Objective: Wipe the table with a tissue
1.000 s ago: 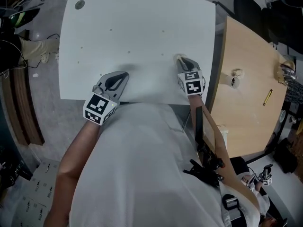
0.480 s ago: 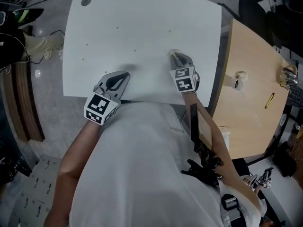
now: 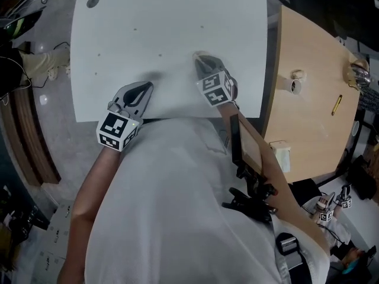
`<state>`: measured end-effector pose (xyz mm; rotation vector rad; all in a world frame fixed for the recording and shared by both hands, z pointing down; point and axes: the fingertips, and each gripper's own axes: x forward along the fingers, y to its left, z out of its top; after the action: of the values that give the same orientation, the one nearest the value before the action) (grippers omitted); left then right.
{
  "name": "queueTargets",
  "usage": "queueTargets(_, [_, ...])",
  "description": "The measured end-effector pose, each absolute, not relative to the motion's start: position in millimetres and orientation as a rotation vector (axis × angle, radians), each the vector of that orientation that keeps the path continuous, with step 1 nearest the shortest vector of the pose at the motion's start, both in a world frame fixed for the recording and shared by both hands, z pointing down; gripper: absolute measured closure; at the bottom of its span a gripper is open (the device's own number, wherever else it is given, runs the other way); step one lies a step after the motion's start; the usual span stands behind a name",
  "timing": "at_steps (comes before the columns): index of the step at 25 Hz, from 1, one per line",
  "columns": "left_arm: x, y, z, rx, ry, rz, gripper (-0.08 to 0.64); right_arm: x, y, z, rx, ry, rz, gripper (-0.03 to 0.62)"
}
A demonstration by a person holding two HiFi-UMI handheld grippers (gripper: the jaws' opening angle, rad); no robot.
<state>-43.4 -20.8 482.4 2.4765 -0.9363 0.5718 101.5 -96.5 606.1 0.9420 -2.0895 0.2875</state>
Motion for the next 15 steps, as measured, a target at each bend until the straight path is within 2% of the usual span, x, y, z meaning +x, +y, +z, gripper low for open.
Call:
queueTargets(9, [-44, -35, 483, 2.497, -0.905, 0.595, 0.549, 53, -64, 593, 0.715, -2.291, 0.4, 0.54])
queueTargets(15, [-22, -40, 484, 2.496, -0.885, 0.566, 0.549, 130, -113, 568, 1.009, -2.267, 0.44, 0.54])
